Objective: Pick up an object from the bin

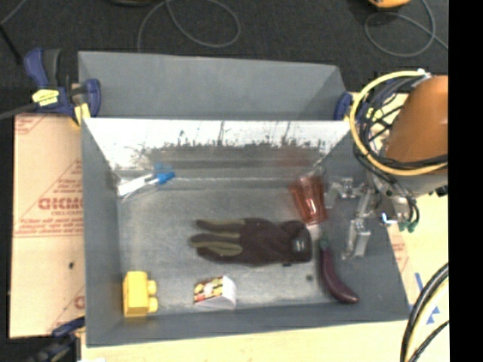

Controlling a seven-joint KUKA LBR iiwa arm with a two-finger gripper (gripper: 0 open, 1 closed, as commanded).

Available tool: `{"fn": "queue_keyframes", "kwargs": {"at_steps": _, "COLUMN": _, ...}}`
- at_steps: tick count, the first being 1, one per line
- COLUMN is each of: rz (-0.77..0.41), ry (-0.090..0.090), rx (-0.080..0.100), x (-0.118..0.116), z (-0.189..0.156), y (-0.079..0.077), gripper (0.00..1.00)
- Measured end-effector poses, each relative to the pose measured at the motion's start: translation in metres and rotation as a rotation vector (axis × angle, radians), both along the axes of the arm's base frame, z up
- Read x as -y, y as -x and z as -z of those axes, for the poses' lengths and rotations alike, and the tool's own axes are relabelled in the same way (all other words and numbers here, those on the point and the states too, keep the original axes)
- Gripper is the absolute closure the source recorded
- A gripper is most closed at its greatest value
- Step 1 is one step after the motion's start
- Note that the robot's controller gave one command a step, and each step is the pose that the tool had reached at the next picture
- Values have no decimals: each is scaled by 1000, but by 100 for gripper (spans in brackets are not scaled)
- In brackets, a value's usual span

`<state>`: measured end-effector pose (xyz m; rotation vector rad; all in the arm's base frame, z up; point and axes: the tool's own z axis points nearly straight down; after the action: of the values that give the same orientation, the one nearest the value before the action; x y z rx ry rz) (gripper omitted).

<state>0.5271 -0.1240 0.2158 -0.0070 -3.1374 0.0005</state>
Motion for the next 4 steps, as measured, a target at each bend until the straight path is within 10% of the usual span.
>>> {"fn": "queue_keyframes", "kwargs": {"at_steps": 4, "rz": -13, "ry": 1, "rx": 15, "x": -78, "z": 63, "y": -15, "gripper": 0}}
